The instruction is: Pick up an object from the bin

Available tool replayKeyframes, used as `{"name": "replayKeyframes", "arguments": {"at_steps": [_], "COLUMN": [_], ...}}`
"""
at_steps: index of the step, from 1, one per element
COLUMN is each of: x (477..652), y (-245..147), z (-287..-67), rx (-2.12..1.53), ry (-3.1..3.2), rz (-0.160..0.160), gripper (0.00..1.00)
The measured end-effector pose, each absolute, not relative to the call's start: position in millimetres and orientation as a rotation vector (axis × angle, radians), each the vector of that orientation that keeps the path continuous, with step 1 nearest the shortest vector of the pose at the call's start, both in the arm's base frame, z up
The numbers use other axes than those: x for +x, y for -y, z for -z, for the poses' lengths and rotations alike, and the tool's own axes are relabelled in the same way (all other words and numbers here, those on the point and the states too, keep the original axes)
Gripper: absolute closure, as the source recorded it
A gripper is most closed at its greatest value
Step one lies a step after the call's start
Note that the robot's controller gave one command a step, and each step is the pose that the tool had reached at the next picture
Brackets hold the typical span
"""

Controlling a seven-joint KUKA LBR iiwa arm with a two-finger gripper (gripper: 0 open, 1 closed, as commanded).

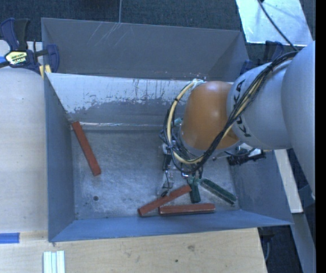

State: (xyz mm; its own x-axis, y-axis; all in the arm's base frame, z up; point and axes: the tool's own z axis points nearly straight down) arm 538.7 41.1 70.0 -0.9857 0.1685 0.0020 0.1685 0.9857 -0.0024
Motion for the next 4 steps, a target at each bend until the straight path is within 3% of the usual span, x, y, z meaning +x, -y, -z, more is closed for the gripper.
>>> {"name": "replayKeyframes", "arguments": {"at_steps": [1,2,3,4], "x": [570.1,570.0,541.3,492.7], "y": [23,19,7,4], "z": [-71,-71,-231,-289], "rx": [-0.217,-0.212,-0.179,0.202], "ry": [3.141,3.141,3.148,3.143], "rz": [-0.006,0.0,0.001,-0.001], "gripper": [0.0,1.0,1.0,1.0]}}
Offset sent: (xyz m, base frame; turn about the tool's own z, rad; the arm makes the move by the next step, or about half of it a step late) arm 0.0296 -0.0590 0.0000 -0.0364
